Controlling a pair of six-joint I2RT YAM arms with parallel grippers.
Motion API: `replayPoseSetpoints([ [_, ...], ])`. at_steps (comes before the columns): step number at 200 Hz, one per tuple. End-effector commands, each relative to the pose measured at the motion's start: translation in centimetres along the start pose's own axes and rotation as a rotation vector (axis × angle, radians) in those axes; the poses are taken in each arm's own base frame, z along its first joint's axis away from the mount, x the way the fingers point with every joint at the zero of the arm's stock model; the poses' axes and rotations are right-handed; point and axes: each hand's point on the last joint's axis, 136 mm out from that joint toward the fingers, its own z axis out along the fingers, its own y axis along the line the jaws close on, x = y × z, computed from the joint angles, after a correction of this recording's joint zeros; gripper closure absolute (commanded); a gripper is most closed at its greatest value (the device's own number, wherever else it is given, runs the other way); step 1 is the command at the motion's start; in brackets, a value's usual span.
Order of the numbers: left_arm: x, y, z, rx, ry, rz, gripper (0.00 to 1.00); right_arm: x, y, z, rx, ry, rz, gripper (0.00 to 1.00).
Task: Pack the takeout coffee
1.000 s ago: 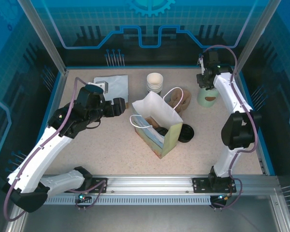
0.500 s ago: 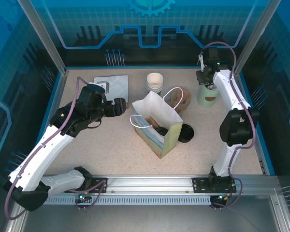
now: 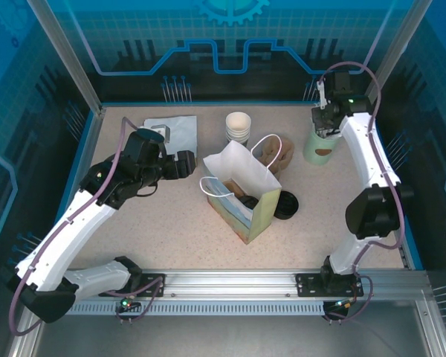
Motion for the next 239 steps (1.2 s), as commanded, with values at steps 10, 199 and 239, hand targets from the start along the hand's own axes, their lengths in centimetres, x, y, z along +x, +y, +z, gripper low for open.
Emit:
replayPoseSetpoints([
  [10,-0.8,0.0,-0.4,0.002,-0.024,-0.015,0.12,0.9,-1.1,-3.7,-0.008,-0.026,0.02,0.87],
  [199,-1.1,0.0,-1.0,0.019,-0.059,-0.067,0.11,2.6,6.7,-35.9,-0.869,-0.542,0.036,0.92],
  [239,-1.1,0.1,-1.0,0.015,-0.056,-0.068,0.11,4.8,10.8,-35.0,-1.0,-0.392,-0.062,0.92],
])
